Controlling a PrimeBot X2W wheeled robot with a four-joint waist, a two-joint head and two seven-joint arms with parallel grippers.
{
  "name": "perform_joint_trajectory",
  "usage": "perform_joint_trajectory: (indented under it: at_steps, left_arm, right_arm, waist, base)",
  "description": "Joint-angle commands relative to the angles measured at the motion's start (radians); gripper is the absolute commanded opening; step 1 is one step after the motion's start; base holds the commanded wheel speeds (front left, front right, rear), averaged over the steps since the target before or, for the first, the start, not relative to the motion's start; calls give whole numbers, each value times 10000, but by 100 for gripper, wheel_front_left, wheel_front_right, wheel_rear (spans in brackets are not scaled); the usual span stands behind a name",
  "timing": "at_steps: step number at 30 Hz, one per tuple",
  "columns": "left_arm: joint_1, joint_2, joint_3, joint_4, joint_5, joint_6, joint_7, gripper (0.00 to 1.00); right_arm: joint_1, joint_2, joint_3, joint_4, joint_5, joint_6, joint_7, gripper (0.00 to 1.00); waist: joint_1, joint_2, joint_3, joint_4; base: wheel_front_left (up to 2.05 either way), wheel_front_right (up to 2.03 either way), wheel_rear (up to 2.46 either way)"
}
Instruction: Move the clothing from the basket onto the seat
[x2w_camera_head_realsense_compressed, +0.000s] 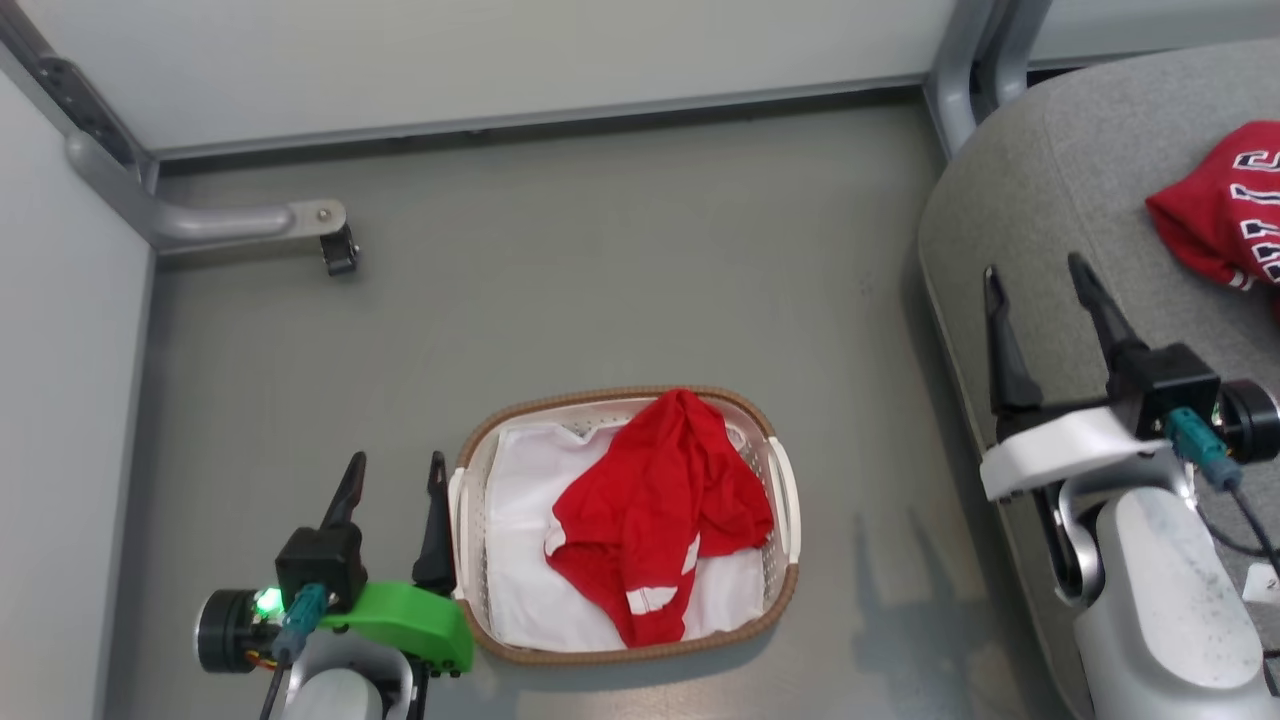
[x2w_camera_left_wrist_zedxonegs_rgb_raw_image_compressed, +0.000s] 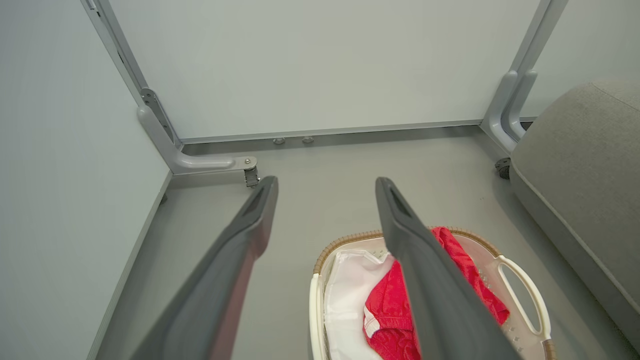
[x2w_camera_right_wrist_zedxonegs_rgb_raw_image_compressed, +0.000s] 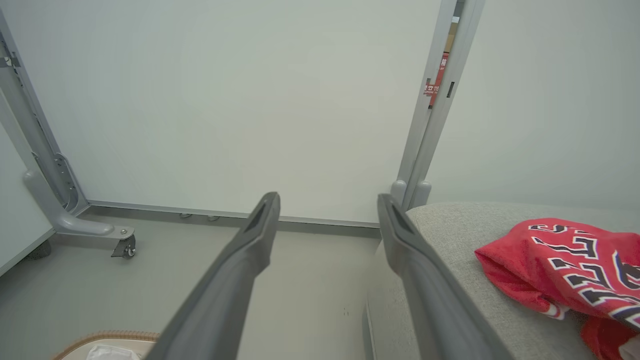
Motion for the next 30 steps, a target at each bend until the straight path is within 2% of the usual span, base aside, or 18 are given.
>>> perform_joint_trajectory:
  at_steps: [1,15,21,25,30]
  left_arm:
    - [-433,30,-195,180,-230,-47,-6,100]
    - [-3456,46,-2556,3318,-1144,-243,-7,100]
    - [-4676,51,-3034,4634,-1337,-206,-7,100]
    - [-5378,51,-3032,5441,-1875,-295,-6,100]
    - [-6204,50,-3207,6396,-1917,-331,-6,100]
  right_arm:
    - [-317,-50,6,-213,96,-14,1,100]
    - [-2430,-28,437,-2241,738,-14,1,100]
    - [-3100,-18,530,-2770,924,-14,1,100]
    - [-3402,-25,459,-3111,1277,-14,1,100]
    - [-3701,-16,413,-3339,1402,-14,1,100]
  waist:
    - [1,0,1197,-492]
    - [1,0,4043,-1759]
    - [1,0,4978,-2153]
    - [1,0,5559,-2380]
    - [1,0,6220,-2606]
  base:
    - [0,0,0]
    - [0,0,0]
    - [0,0,0]
    - [0,0,0]
    - [0,0,0]
